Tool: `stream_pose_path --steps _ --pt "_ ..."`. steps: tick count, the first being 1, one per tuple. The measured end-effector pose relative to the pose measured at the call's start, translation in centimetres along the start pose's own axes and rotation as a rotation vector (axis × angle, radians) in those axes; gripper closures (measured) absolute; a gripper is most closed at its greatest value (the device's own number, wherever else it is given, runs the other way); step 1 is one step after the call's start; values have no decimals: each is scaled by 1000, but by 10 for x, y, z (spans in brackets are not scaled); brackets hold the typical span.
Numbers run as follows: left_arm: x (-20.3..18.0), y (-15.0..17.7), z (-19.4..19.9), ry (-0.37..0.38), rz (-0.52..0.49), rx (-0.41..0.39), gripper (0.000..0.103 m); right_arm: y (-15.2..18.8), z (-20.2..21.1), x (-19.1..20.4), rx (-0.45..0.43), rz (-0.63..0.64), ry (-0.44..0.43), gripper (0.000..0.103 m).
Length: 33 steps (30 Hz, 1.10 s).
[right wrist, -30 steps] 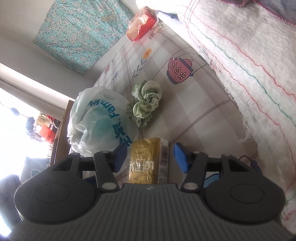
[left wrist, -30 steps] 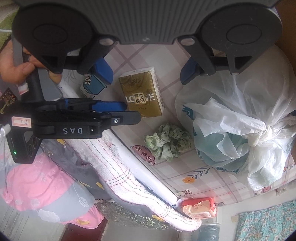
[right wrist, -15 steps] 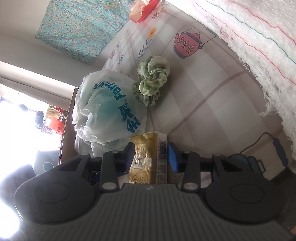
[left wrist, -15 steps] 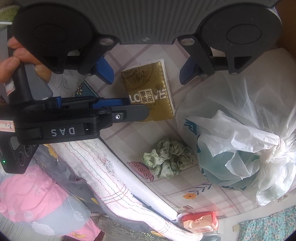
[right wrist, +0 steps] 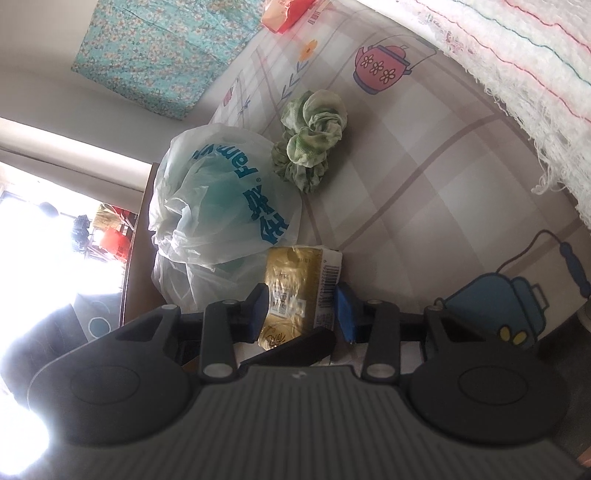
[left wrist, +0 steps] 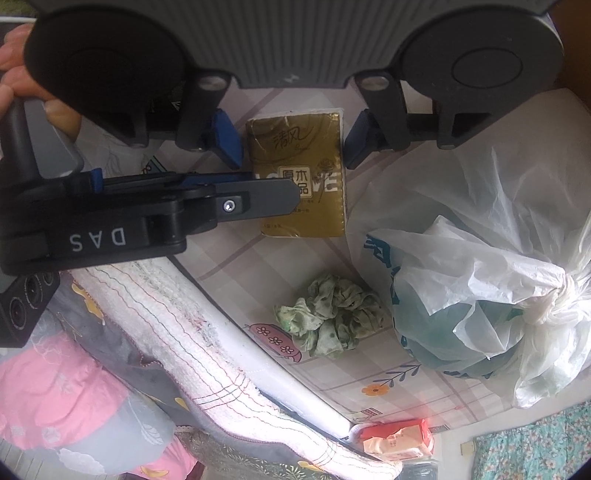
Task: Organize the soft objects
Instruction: 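Lift the gold tissue pack off the bed with both grippers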
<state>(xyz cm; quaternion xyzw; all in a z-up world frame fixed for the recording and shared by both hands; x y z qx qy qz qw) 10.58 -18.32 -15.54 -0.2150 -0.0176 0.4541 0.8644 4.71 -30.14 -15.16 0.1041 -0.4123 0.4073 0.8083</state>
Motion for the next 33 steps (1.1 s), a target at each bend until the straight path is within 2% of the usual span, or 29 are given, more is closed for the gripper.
stream_pose_path --steps 15,33 --pt "-4 -2 37 -1 -7 -112 43 0 19 30 -53 60 -3 63" --pt "9 7 95 -23 11 -261 43 11 28 90 -88 172 -20 63"
Point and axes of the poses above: each gripper's, at about its wrist camera, not at the fingertips, and z roughly against the way its jaws point, x to its left, y to its underside, the point moved 7 cm from there along -z, roughly the way its jaws point, and after that the axes turned 6 degrees about x, right-handed, at the moved point
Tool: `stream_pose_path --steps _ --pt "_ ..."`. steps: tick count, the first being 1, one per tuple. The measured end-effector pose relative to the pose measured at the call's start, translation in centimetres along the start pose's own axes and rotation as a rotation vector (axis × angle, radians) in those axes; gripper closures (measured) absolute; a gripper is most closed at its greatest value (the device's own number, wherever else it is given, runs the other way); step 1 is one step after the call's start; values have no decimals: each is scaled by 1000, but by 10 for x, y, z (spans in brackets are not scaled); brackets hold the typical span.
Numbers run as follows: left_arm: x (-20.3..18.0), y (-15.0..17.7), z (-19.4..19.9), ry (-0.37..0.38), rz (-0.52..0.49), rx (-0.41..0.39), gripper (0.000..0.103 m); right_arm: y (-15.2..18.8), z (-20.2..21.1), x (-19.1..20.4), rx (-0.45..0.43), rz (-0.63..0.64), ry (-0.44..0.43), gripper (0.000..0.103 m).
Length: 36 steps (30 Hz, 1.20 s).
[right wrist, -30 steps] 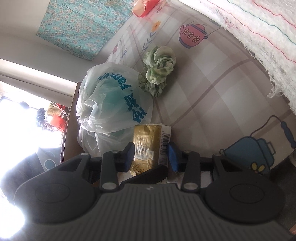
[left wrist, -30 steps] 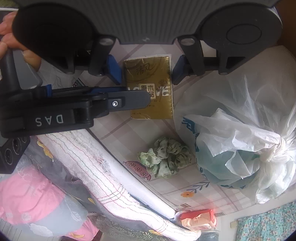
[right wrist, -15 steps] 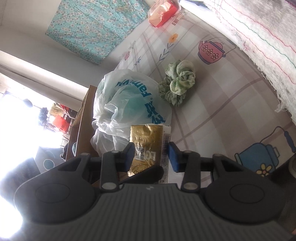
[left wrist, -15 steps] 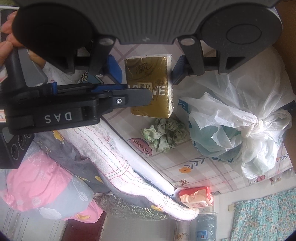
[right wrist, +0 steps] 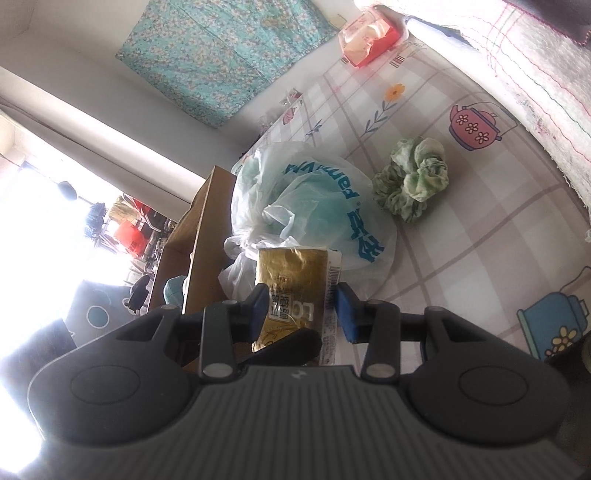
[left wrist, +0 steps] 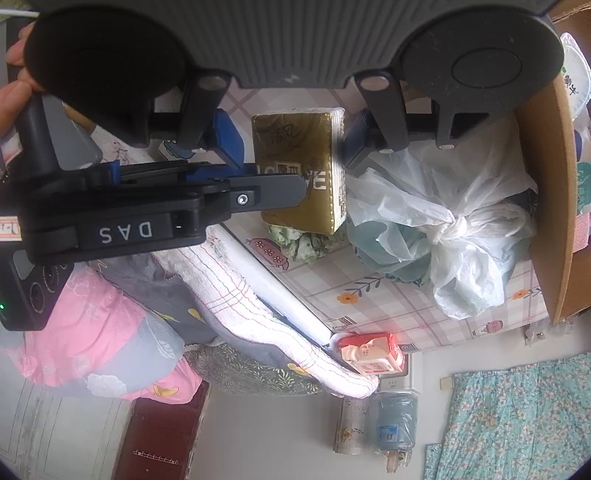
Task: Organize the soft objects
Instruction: 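Lift the gold tissue pack off the bed with both grippers, then carry the tissue pack with both grippers and lower it toward the box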
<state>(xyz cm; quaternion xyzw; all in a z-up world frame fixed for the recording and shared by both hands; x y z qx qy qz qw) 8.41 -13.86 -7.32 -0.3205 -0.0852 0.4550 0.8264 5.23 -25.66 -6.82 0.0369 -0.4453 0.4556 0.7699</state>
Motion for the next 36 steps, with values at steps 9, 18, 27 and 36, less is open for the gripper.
stream_pose_path --steps 9,18,27,36 --pt "22 1 39 -34 35 -75 43 4 -8 47 6 76 -33 63" --pt "47 4 73 -87 80 -133 43 12 -24 91 36 139 -78 62" --pt "71 14 100 -143 128 -165 43 21 -46 124 79 180 -116 61" --pt "92 24 119 -195 178 -185 43 28 -68 149 134 212 -155 60"
Point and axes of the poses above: each gripper's, at about its wrist camera, not at the fingertips, and z roughly against the way its jaws point, x to its left, y to its underside, the point moved 7 cm from there along -z, roughly the way its jaws point, and after that the axes turned 6 degrees about x, right-handed, at the moved point
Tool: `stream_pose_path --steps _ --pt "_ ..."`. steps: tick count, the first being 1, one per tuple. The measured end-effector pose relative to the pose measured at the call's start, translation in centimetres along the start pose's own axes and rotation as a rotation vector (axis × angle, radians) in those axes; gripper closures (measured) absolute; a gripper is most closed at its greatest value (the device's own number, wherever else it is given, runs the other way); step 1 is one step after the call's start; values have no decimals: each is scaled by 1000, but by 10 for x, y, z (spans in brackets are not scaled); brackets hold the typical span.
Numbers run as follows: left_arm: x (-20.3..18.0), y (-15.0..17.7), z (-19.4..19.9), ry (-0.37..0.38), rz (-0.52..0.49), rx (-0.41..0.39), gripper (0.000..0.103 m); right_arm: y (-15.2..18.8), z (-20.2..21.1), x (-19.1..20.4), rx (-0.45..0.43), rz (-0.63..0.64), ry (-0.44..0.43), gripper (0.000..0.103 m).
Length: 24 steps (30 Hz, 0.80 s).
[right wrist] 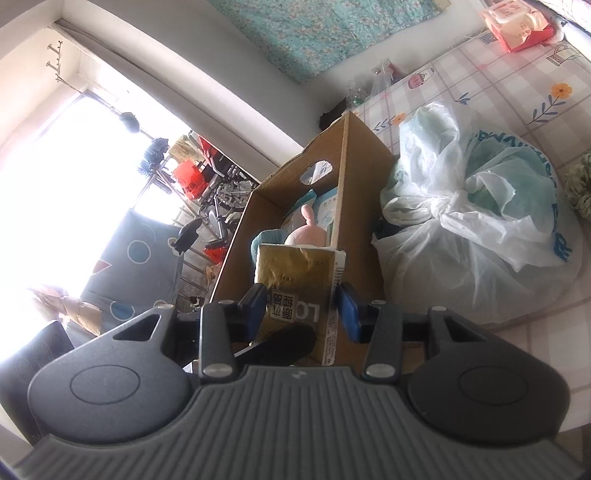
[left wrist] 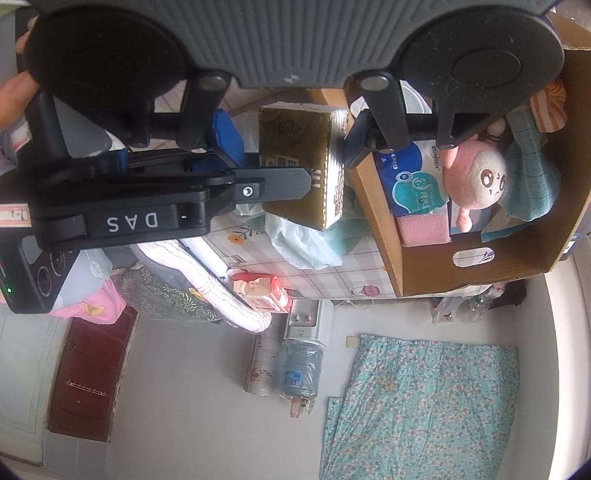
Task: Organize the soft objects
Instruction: 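Carry the tissue pack with both grippers and lower it toward the box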
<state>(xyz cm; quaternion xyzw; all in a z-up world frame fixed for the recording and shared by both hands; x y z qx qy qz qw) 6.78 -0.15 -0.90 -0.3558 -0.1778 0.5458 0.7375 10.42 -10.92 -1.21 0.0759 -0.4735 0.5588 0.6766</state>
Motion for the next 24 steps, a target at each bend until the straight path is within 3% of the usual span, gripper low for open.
stream_pose_path --steps 24 --pt "72 8 15 -128 142 15 43 -8 -84 46 171 74 -45 57"
Point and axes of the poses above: each gripper's, at about its wrist camera, not at the fingertips, and z roughly against the way its jaws point, x to its left, y to its underside, the point moved 7 cm from there along -z, roughly the way its jaws point, and after that the axes turned 6 degrees about x, right-handed, at the moved point
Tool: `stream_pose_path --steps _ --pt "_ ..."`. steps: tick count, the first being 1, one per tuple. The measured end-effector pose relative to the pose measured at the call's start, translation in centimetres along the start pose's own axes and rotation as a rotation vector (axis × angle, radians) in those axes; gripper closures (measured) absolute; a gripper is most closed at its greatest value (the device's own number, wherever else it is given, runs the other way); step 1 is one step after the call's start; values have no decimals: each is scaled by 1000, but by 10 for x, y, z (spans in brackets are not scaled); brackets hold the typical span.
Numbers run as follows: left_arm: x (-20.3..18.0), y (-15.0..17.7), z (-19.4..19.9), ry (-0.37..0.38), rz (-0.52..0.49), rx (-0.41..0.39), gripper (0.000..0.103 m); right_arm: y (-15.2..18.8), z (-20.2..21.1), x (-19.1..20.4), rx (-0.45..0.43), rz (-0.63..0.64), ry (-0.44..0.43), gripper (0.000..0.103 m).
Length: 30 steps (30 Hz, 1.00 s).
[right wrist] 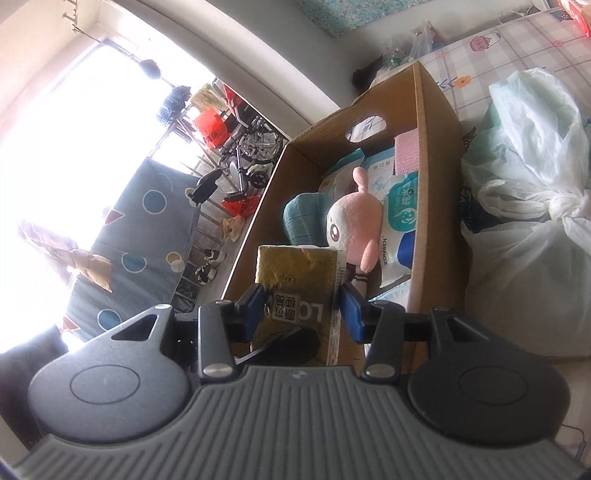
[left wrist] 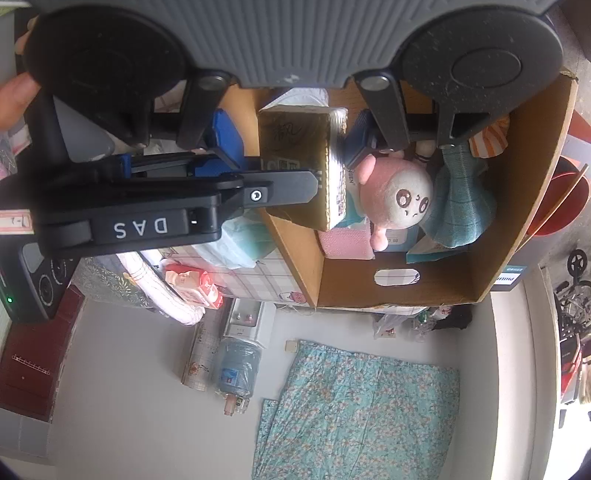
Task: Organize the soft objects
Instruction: 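Carry the tissue pack with both grippers and lower it toward the box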
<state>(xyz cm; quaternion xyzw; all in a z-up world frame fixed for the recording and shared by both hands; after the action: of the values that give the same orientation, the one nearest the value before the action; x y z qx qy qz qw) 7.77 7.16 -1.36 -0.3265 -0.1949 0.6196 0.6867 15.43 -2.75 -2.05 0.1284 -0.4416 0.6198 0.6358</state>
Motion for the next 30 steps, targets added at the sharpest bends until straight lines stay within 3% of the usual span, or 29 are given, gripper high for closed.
stream_pose_path --steps 21,24,26,30 --pt "71 16 -28 -30 191 112 43 -14 -86 27 251 148 91 57" --pt "81 20 -31 -40 201 152 40 -17 -108 29 308 160 97 57" --pt "86 24 -33 -32 208 178 28 -17 -124 25 360 155 111 57" --pt "94 27 -33 -41 205 191 24 -11 -157 7 470 89 135 57"
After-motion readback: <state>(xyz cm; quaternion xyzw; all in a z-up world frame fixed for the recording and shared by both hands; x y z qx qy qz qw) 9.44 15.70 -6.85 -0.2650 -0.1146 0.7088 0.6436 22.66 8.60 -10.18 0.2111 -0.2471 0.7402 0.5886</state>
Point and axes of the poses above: each gripper's, at about its wrist camera, not at the fingertips, and z roughly against the way its jaws point, x to its left, y to its underside, the point moved 7 cm from there along -z, roughly the way its jaws point, and after that the axes turned 6 degrees about x, right-handed, at the moved point
